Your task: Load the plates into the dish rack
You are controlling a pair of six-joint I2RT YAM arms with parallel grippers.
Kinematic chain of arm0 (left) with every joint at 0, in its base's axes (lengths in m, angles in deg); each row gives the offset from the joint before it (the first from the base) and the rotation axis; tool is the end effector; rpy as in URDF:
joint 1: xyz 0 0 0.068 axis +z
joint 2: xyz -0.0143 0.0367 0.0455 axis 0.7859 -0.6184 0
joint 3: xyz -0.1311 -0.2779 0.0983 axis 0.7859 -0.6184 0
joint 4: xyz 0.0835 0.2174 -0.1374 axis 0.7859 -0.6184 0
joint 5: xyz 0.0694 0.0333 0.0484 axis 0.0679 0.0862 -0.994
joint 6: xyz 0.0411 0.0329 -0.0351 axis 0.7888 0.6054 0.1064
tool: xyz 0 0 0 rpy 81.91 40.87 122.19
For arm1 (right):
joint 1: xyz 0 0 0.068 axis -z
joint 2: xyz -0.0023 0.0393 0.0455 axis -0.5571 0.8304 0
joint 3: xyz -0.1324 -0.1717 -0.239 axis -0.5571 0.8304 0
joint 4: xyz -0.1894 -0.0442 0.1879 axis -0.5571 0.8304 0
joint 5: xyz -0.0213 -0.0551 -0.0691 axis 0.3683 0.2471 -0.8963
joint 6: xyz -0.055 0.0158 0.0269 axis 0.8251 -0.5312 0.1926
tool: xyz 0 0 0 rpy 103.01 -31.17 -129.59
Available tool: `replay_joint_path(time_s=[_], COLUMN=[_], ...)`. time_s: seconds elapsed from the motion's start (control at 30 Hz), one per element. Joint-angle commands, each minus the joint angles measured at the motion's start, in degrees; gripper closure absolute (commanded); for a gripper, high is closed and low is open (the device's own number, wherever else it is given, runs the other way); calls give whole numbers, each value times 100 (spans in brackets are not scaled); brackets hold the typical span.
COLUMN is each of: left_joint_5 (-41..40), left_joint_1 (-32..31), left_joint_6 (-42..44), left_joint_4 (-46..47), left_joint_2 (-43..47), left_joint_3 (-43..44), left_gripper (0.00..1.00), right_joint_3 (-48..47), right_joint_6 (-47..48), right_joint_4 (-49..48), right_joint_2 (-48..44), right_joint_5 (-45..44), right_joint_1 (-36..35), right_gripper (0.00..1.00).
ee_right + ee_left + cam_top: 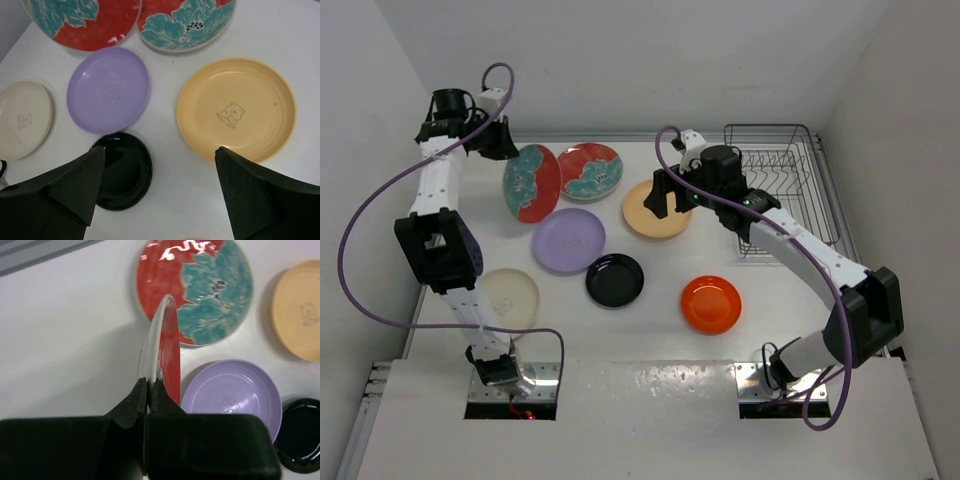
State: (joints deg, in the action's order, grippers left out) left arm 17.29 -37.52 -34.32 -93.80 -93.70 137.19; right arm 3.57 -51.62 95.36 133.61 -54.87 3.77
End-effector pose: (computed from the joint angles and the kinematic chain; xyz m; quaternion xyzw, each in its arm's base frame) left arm 0.4680 0.0929 0.3793 0.0959 0.8871 -0.1543 0.4243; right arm 0.3069 0.1870 0.3592 -0.1359 0.8363 0.2759 0.4538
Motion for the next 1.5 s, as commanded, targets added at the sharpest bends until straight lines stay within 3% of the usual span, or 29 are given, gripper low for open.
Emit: replay_joint_path(time_s=[0.0, 0.3, 0.57, 0.77, 0.9, 1.0, 1.1, 1.23, 1.27, 1.3, 1.4, 1.47], left_joint_5=[418, 128, 829, 1234, 1446, 1508, 1560, 1639, 1639, 1578, 965, 290], left_joint_1=[-512, -1340, -1973, -2246, -2491, -2562, -2562, -2562, -2562, -2562, -2562, -2615], left_joint_6=[249, 592, 1057, 1620, 2076, 2078, 2017, 1893, 1893, 1893, 1578, 1437], left_joint_4=[159, -122, -482, -948, -1352, -1406, -1335, -1274, -1222, -1221, -1046, -984], left_joint_2=[1000, 1054, 1177, 1177, 1124, 1124, 1071, 1019, 1019, 1019, 1019, 966], left_joint_3=[367, 385, 367, 367, 437, 490, 552, 657, 657, 709, 710, 710], left_gripper=[100, 100, 100, 100, 100, 100, 100, 100, 100, 100, 100, 51], right_joint_3=[-140, -1351, -2135, -1688, -1599, -1669, -1819, -1530, -1459, -1285, -1055, -704], right_joint_6=[244, 402, 640, 473, 526, 517, 429, 429, 438, 368, 79, -37], right_joint_4=[-536, -1123, -1811, -2750, -2892, -2822, -2585, -2566, -2662, -2663, -3066, -3260], right_joint_2=[102, 1552, 2713, 2889, 2994, 3074, 3153, 2995, 2855, 2793, 2399, 2074], right_joint_5=[387, 1346, 2269, 3270, 3078, 3271, 3622, 3825, 3808, 3746, 3528, 3203], right_joint_1=[46, 196, 398, 574, 513, 495, 416, 258, 214, 214, 275, 345], right_gripper=[10, 13, 10, 10, 12, 27, 53, 76, 94, 100, 100, 100])
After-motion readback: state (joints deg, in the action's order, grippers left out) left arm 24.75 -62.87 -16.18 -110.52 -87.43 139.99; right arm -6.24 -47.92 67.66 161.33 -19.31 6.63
